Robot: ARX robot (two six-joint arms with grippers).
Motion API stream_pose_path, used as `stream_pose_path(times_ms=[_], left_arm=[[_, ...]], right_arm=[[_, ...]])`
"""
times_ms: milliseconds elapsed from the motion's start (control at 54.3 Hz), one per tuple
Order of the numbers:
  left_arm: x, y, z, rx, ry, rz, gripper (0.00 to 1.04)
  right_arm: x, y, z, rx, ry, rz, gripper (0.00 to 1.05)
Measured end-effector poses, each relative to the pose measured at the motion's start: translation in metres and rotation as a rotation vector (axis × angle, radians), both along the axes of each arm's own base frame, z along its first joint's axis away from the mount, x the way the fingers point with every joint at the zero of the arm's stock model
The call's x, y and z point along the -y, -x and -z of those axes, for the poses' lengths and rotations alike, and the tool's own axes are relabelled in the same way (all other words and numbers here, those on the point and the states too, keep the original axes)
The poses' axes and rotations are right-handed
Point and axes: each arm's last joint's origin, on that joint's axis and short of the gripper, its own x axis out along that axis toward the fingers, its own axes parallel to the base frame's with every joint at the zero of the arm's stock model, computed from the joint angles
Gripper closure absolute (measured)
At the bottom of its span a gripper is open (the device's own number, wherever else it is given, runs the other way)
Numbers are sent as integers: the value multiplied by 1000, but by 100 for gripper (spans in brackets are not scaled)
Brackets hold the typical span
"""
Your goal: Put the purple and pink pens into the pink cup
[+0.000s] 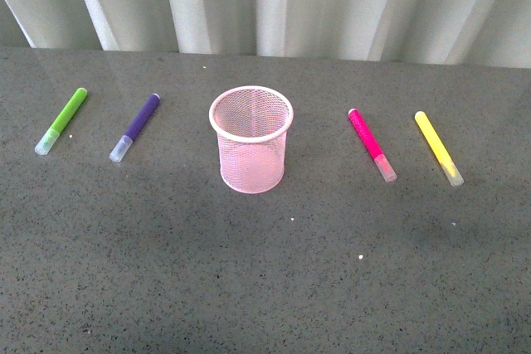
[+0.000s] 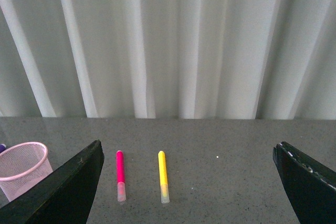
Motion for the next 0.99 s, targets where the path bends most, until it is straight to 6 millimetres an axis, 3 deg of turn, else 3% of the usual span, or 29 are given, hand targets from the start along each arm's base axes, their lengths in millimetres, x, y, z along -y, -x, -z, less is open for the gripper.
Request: stream_pose_path(times_ms=[994], left_arm=[[0,0,0,0,0,0,7]], right_arm=[[0,0,0,0,0,0,7]])
